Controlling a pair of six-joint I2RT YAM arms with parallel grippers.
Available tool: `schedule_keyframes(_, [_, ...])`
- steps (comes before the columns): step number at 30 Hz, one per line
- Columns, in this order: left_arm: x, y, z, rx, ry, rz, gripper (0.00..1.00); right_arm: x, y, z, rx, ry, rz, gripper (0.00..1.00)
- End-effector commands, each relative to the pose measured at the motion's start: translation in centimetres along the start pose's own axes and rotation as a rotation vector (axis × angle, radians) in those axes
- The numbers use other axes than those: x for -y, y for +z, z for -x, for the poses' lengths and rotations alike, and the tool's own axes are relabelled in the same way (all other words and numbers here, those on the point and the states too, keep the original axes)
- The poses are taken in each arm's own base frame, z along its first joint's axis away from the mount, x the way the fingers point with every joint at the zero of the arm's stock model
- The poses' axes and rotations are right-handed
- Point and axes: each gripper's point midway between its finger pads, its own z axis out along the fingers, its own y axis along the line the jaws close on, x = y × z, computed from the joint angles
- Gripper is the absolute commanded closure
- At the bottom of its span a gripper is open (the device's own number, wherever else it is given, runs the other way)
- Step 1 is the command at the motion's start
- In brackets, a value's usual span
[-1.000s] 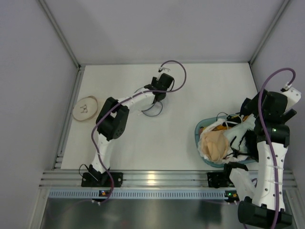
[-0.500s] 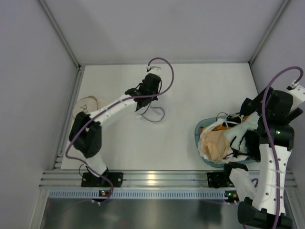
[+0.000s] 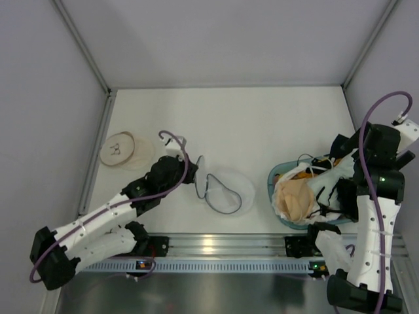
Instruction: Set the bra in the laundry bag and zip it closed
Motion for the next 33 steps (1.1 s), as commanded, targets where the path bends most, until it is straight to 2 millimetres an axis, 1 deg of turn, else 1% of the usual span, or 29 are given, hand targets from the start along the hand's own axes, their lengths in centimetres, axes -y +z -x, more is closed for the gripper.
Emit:
schedule_keyframes(1, [0.2,-2.4,3.7,0.254,-0.195,-0.07,1.0,1.5,-0.7,1.6,0.027,-0.019,-0.079,0.01])
schedule_keyframes(2, [-0.5,-2.6,3.4,0.264,-0.225,-0.048,1.0,2.3,-0.8,1.8,0.029,-0.032,-0.123,0.0])
schedule_keyframes(3, [-1.5,-2.8,3.5,0.285,-0.236,-0.002,1.0,2.4,-0.9,2.2,0.029,-0.036,-0.136,0.01])
schedule_keyframes(4, [-2.2,-2.7,2.8,0.281,-0.234,0.022,1.0,2.4,-0.8,2.2,0.024,-0.035,-0.143,0.0])
schedule_keyframes(5, [-3.1,-2.8,2.1,0.263,-0.235,0.066,0.96,2.0,-0.7,2.0,0.013,-0.038,-0.125,0.01])
schedule_keyframes(6, [-3.8,-2.7,1.9,0.264,-0.238,0.103,0.92,2.0,-0.4,1.6,0.002,-0.043,-0.13,0.0])
schedule_keyframes(7, [-4.0,-2.6,1.8,0.259,-0.235,0.116,0.88,2.2,-0.2,1.5,0.002,-0.047,-0.143,0.01])
schedule_keyframes(8, [-4.5,-2.5,1.1,0.232,-0.231,0.147,0.58,2.2,0.1,1.1,-0.009,-0.053,-0.15,0.01])
schedule_keyframes(9, [-5.2,-2.5,1.1,0.235,-0.242,0.19,0.43,2.2,0.5,0.8,-0.014,-0.059,-0.152,0.01])
schedule_keyframes(10, [-5.9,-2.6,0.8,0.22,-0.253,0.239,0.15,1.9,0.8,0.8,-0.009,-0.055,-0.141,0.01])
schedule_keyframes(11, [-5.7,-2.6,1.2,0.225,-0.263,0.236,0.1,1.8,0.9,0.5,-0.017,-0.059,-0.135,0.01])
schedule_keyframes(12, [-6.4,-2.9,0.8,0.205,-0.25,0.274,0.06,1.3,1.2,1.0,0.003,-0.046,-0.118,0.01])
schedule_keyframes(13, [-6.9,-3.2,1.2,0.213,-0.247,0.309,0.03,0.9,1.4,1.1,0.007,-0.044,-0.102,0.01])
schedule_keyframes(14, [-6.8,-3.7,2.2,0.229,-0.245,0.319,0.02,0.7,1.7,0.9,0.01,-0.043,-0.095,0.01])
schedule_keyframes(15, [-7.1,-4.3,2.4,0.22,-0.228,0.34,0.02,0.1,2.2,1.4,0.027,-0.037,-0.079,0.0])
schedule_keyframes(17, [-7.5,-5.2,3.6,0.243,-0.202,0.365,0.02,-0.4,3.0,1.2,0.013,-0.046,-0.074,0.01])
schedule_keyframes(18, [-7.2,-5.9,4.8,0.267,-0.204,0.355,0.02,-0.4,4.0,0.7,-0.013,-0.063,-0.094,0.01])
schedule_keyframes(20, [-7.0,-6.5,5.4,0.266,-0.162,0.342,0.02,-0.3,4.7,0.6,-0.027,-0.073,-0.125,0.01])
schedule_keyframes(21, [-6.7,-6.6,5.7,0.272,-0.158,0.328,0.02,-0.6,5.4,0.2,-0.05,-0.078,-0.133,0.0])
schedule_keyframes(22, [-6.6,-6.8,5.8,0.271,-0.15,0.318,0.02,-0.9,5.7,0.4,-0.046,-0.07,-0.128,0.0])
schedule_keyframes(25, [-6.2,-6.4,5.2,0.245,-0.142,0.294,0.02,-0.9,7.0,0.1,-0.051,-0.061,-0.17,0.01])
schedule_keyframes(26, [-6.1,-6.2,5.0,0.237,-0.14,0.293,0.02,-1.1,7.3,0.3,-0.053,-0.052,-0.172,0.01])
schedule_keyframes(27, [-6.2,-6.1,4.8,0.23,-0.137,0.296,0.02,-1.5,8.1,-0.2,-0.07,-0.044,-0.176,0.01])
schedule_keyframes(29, [-6.1,-5.8,4.5,0.215,-0.128,0.298,0.02,-2.1,9.0,-0.1,-0.066,-0.031,-0.169,0.01])
schedule_keyframes(30, [-6.1,-5.7,4.4,0.208,-0.122,0.295,0.02,-2.3,9.7,-0.6,-0.082,-0.031,-0.175,0.03])
schedule_keyframes(33, [-6.0,-5.9,4.5,0.211,-0.115,0.288,0.02,-2.0,10.8,-1.7,-0.112,-0.046,-0.212,0.13])
